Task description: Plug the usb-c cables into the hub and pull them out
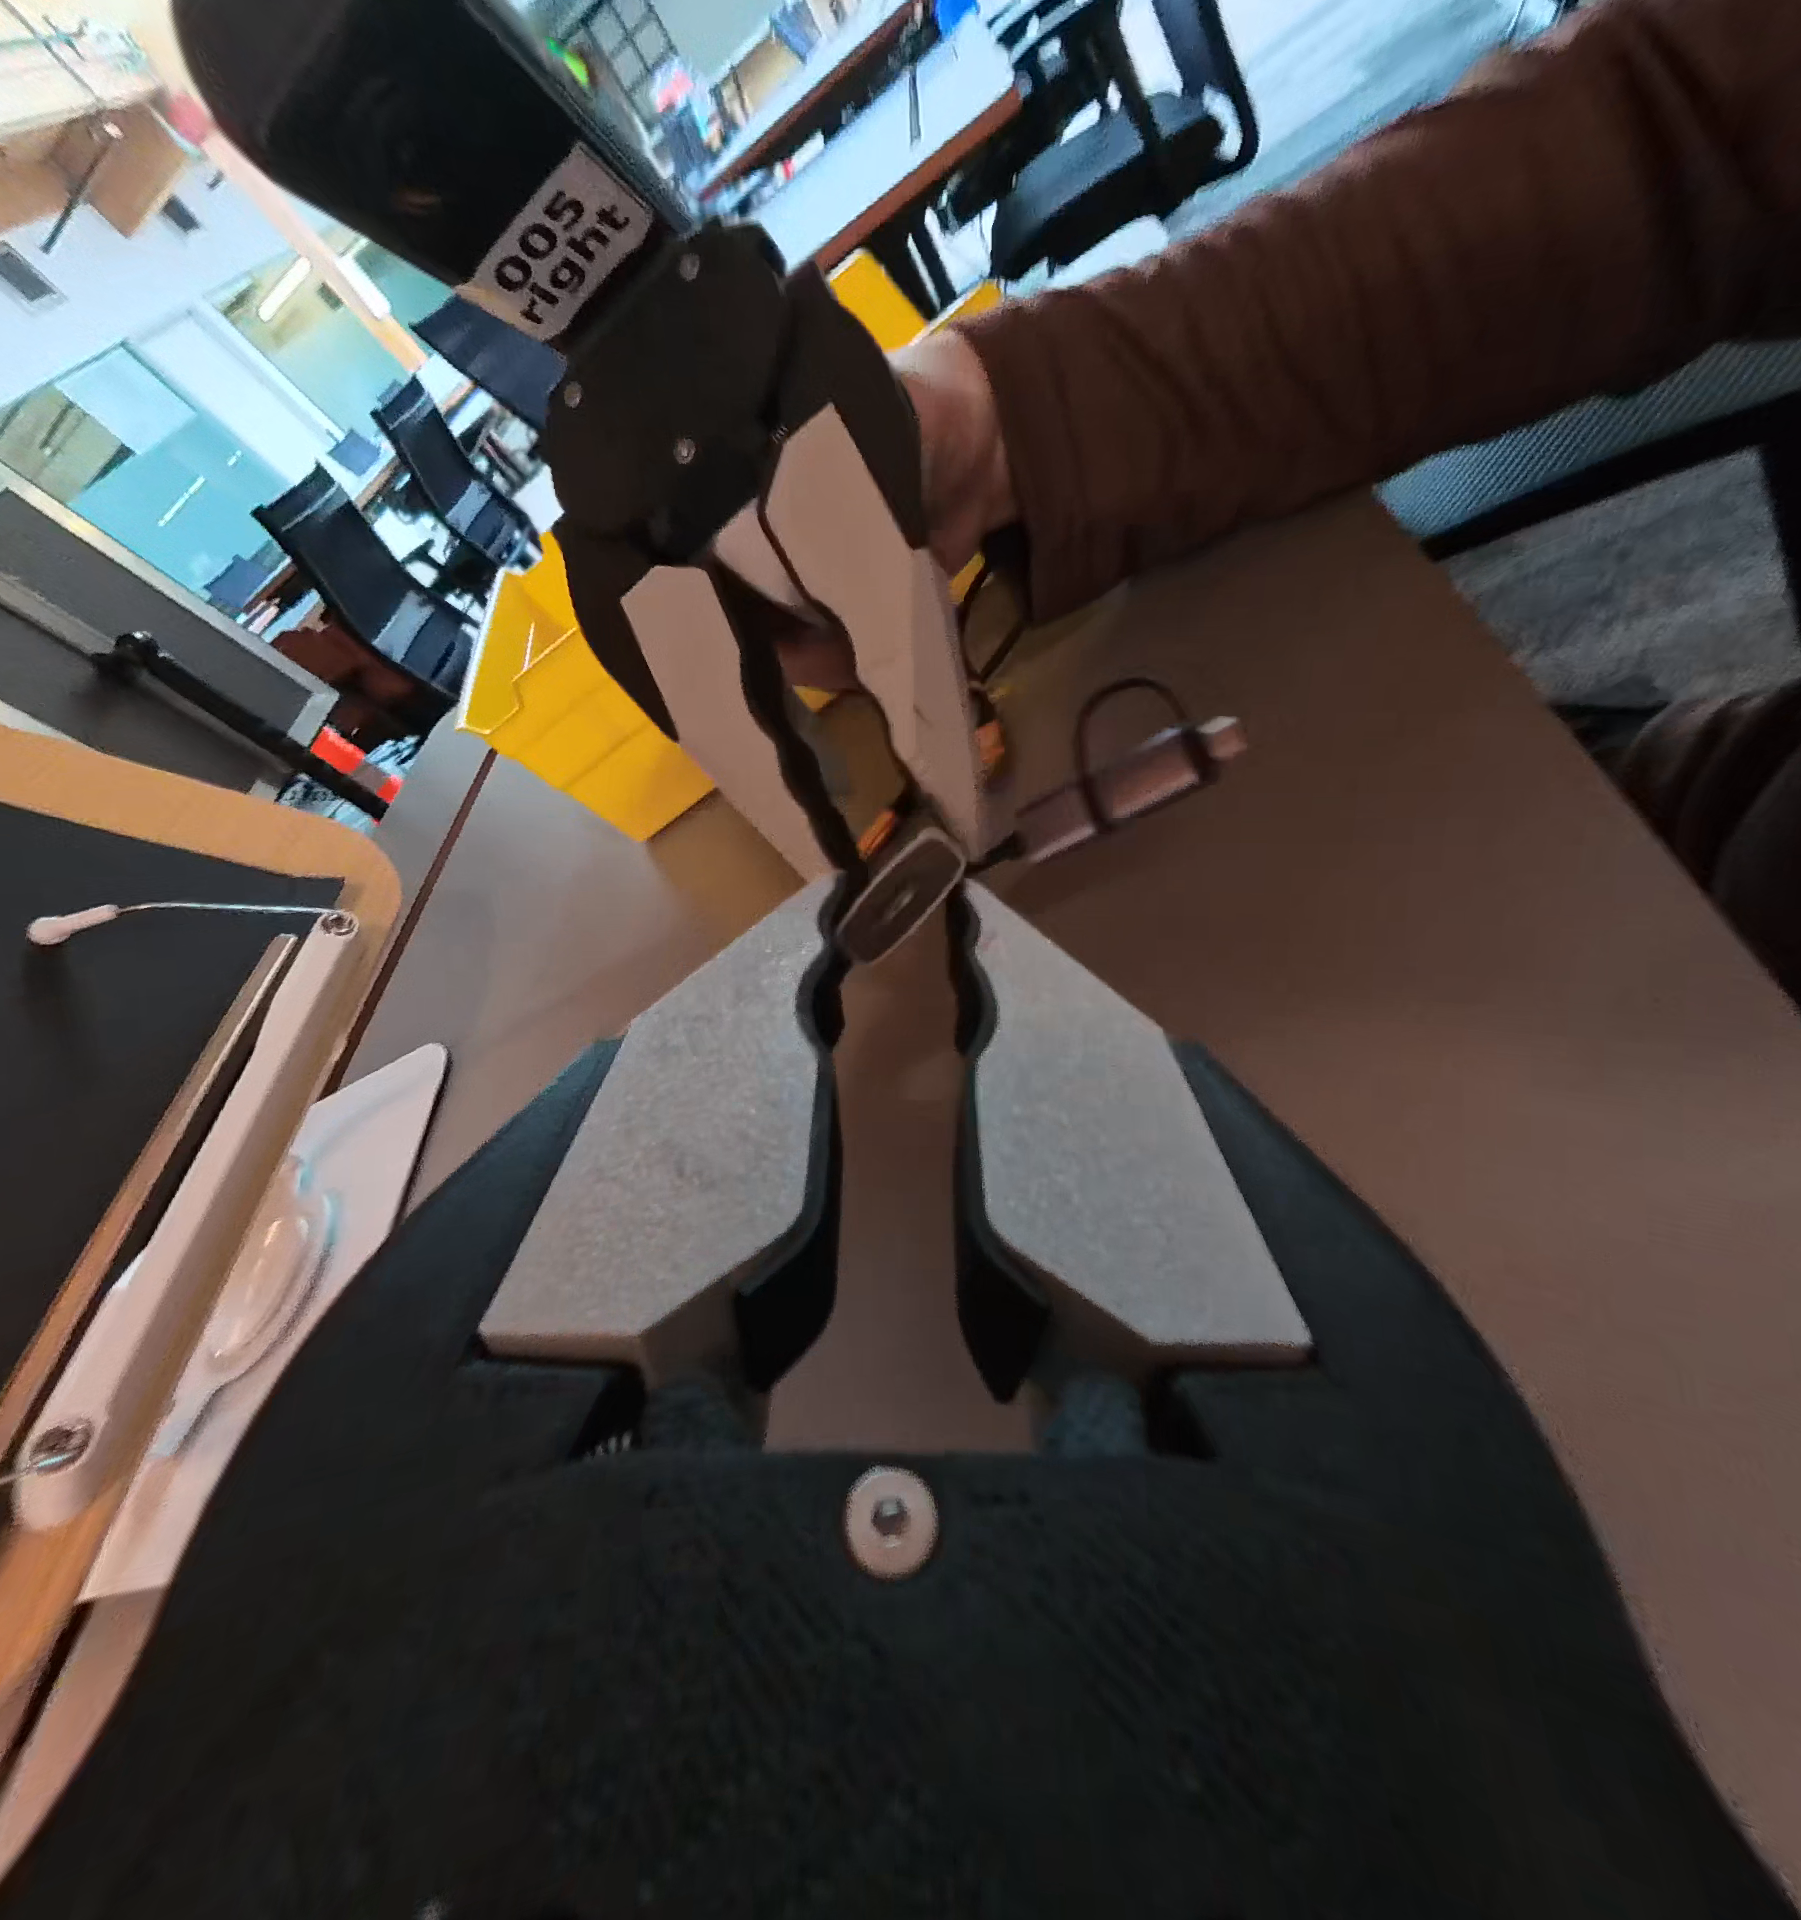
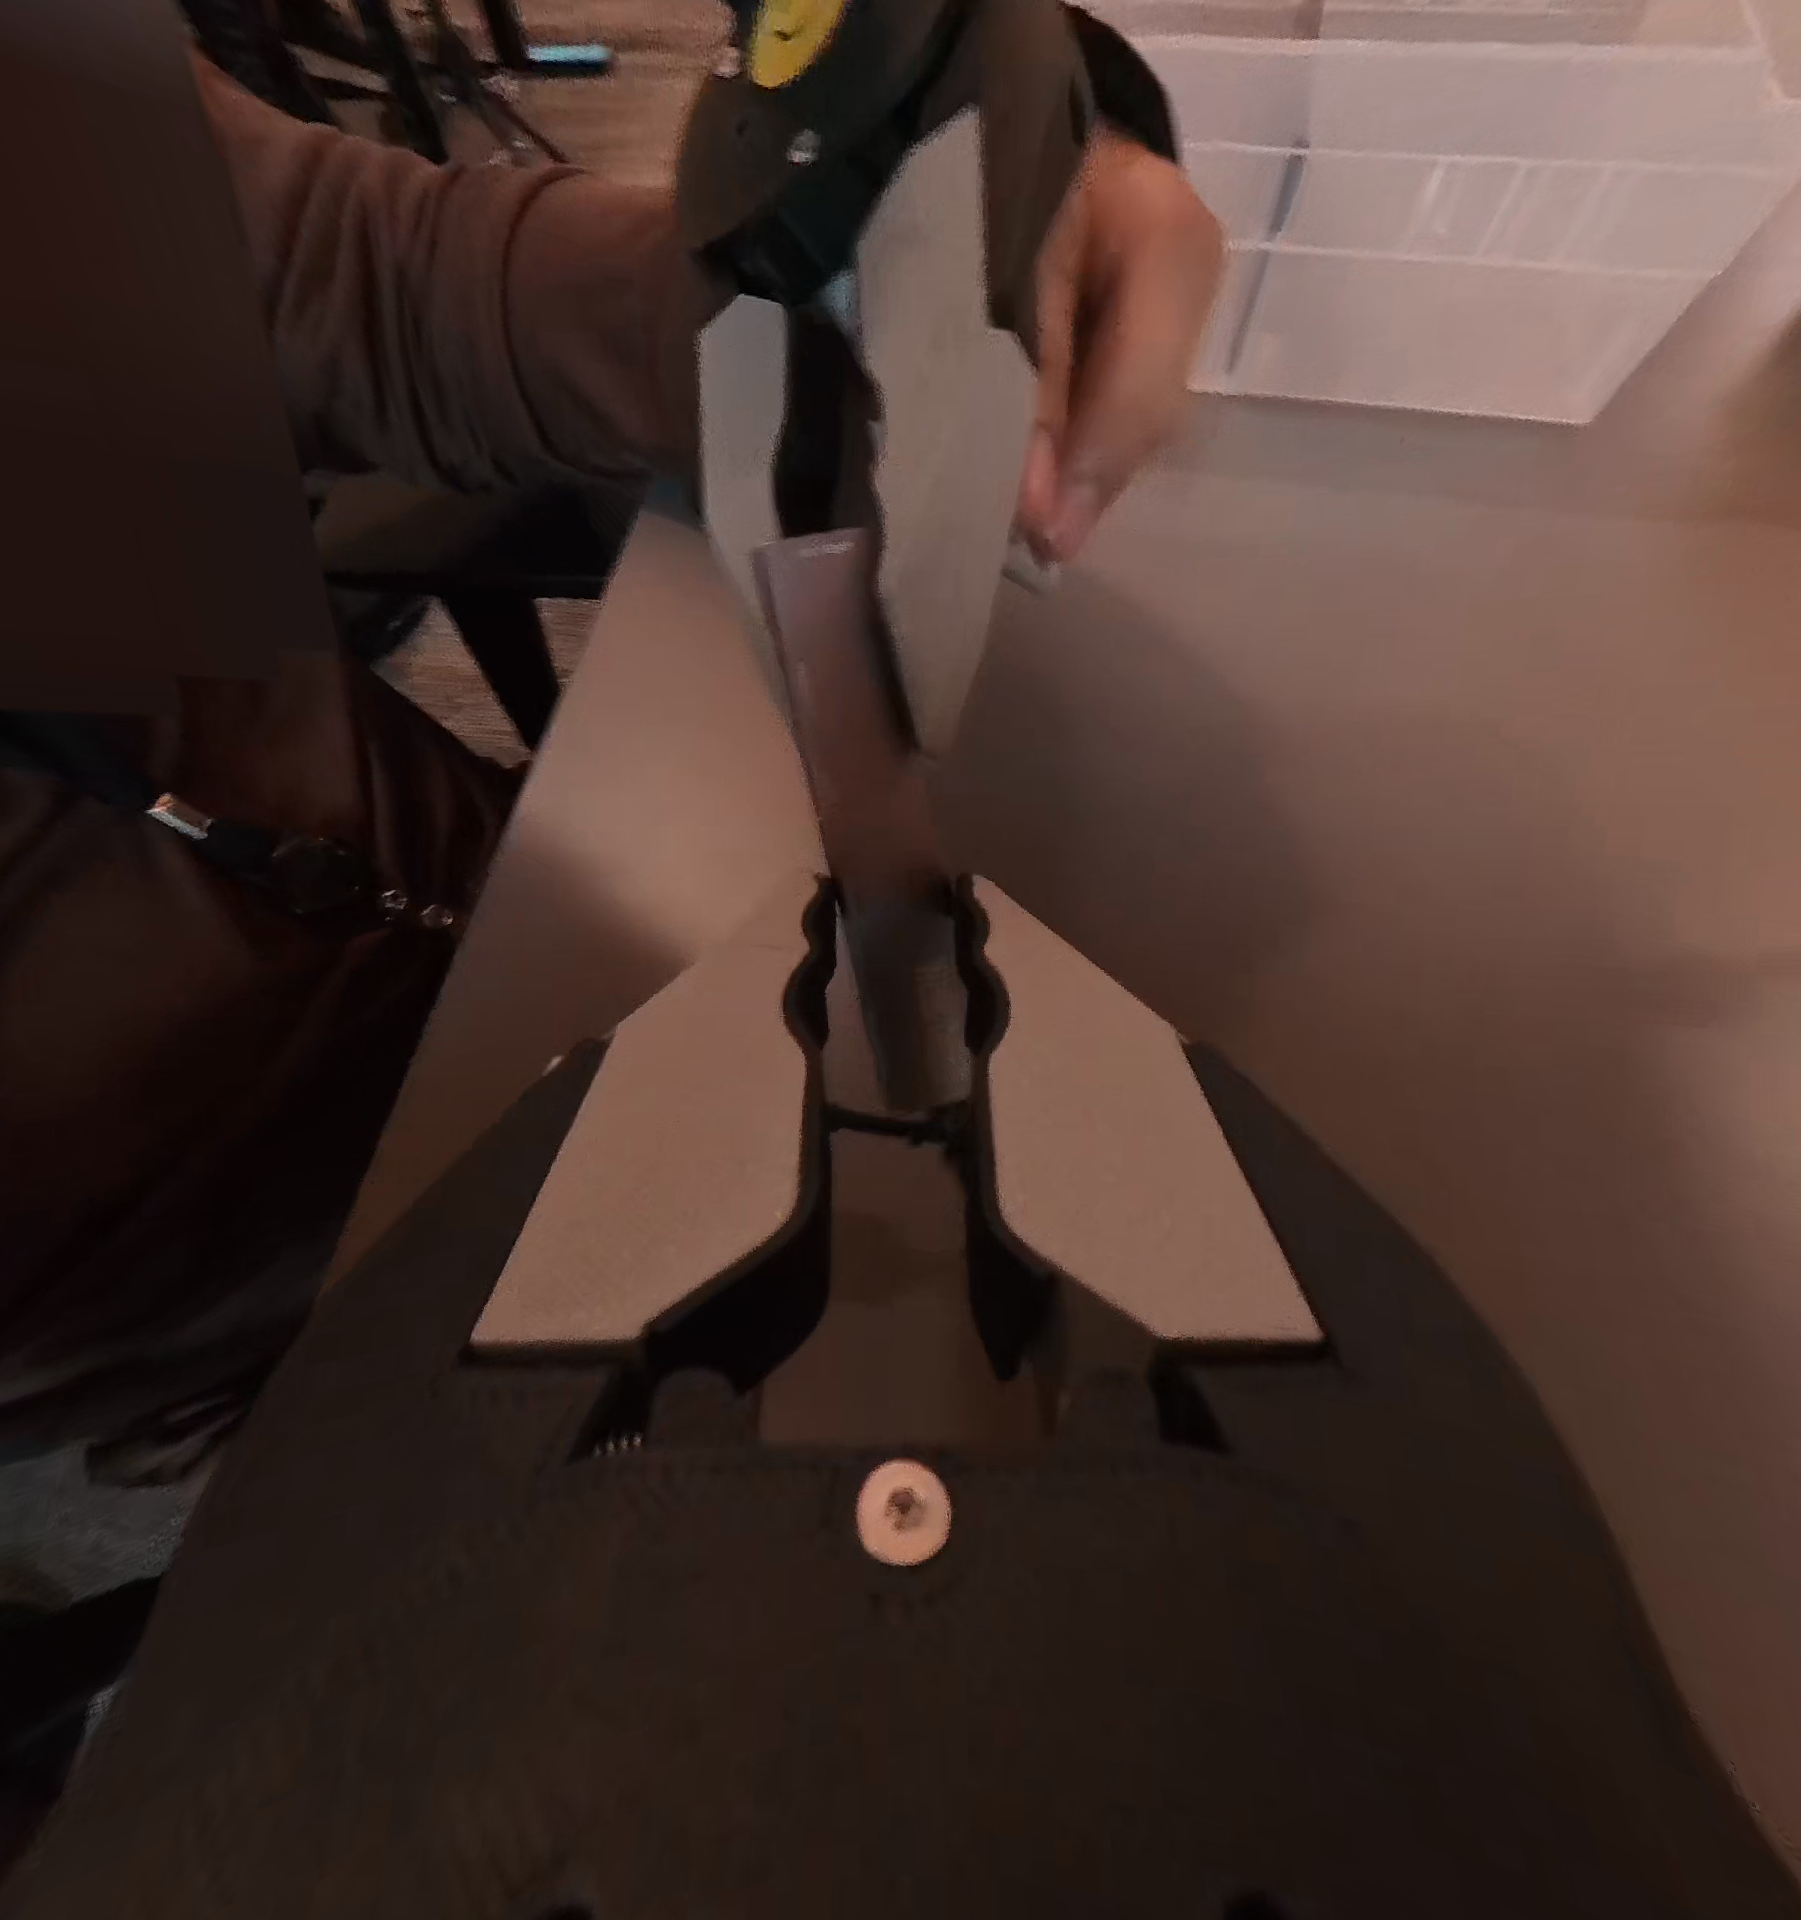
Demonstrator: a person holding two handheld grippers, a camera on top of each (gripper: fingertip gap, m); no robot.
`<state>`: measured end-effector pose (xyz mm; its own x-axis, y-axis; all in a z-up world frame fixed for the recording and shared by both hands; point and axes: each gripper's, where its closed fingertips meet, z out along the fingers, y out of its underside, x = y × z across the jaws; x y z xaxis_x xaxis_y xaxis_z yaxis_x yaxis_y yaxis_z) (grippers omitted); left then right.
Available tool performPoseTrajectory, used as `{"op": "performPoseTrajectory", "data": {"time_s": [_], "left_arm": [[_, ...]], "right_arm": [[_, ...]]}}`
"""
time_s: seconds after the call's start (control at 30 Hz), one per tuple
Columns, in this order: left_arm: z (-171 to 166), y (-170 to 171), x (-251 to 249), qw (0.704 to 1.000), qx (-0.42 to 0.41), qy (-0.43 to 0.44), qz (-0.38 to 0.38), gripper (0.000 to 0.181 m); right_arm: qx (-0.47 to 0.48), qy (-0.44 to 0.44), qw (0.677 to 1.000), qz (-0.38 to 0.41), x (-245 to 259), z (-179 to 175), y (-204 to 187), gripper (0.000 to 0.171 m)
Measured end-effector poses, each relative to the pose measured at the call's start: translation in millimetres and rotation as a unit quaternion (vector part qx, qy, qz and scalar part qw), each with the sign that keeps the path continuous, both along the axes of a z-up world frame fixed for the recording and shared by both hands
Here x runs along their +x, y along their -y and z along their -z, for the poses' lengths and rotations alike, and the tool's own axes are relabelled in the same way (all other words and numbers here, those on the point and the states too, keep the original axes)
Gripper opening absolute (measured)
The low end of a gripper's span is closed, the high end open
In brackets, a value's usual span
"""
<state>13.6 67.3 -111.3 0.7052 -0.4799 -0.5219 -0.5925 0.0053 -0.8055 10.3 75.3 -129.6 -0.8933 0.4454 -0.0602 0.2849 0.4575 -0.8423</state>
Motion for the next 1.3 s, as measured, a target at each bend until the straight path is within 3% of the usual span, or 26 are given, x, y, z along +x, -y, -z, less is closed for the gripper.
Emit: {"op": "performPoseTrajectory", "data": {"time_s": [0.03, 0.13, 0.33, 0.4, 0.47, 0.53, 0.6, 0.77, 0.87, 1.03, 1.3], "left_arm": [[0.8, -1.3, -4.3, 1.0, 0.003, -0.015, -0.013, 0.008], [-2.8, -10.2, -21.5, 0.997, 0.025, -0.041, -0.068, 0.006], [-16.0, -10.1, -25.3, 0.995, 0.06, -0.018, -0.071, 0.006], [-21.6, -9.4, -21.8, 0.995, 0.075, -0.004, -0.063, 0.006], [-24.8, -9.0, -18.1, 0.995, 0.081, 0.01, -0.053, 0.006], [-27.3, -9.4, -16.1, 0.995, 0.086, 0.022, -0.049, 0.006], [-26.5, -11.2, -20.0, 0.995, 0.082, 0.026, -0.06, 0.006], [-15.2, -13.0, -28.1, 0.995, 0.042, 0.05, -0.071, 0.007], [-4.8, -20.4, -29.7, 0.994, 0.02, 0.055, -0.091, 0.02], [13.1, -23.7, -26.6, 0.995, 0.012, -0.024, -0.097, 0.007], [24.2, -23.2, -49.5, 0.988, -0.008, -0.076, -0.133, 0.007]], "right_arm": [[0.007, -0.001, 1.0, 0.028, -7.8, 1.6, -6.1, 0.016], [0.027, -0.024, 0.993, 0.108, -30.3, 2.7, -25.5, 0.001], [0.036, -0.073, 0.989, 0.125, -35.9, -2.8, -26.1, 0.036], [0.039, -0.085, 0.989, 0.116, -35.4, -2.9, -18.4, 0.039], [0.048, -0.095, 0.988, 0.114, -37.8, -0.9, -10.6, 0.036], [0.08, -0.115, 0.982, 0.125, -43.9, 3.9, -9.4, 0.016], [0.115, -0.143, 0.973, 0.138, -48.7, 5.1, -14.3, 0.007], [0.159, -0.133, 0.963, 0.17, -46.9, 7.3, -37.2, 0.005], [0.225, -0.134, 0.948, 0.179, -49.6, 21.1, -43.4, 0.004], [0.263, -0.138, 0.941, 0.165, -47.9, 28.9, -36.1, 0.005], [0.259, -0.179, 0.93, 0.192, -50.2, 12.3, -45.8, 0.0]]}}
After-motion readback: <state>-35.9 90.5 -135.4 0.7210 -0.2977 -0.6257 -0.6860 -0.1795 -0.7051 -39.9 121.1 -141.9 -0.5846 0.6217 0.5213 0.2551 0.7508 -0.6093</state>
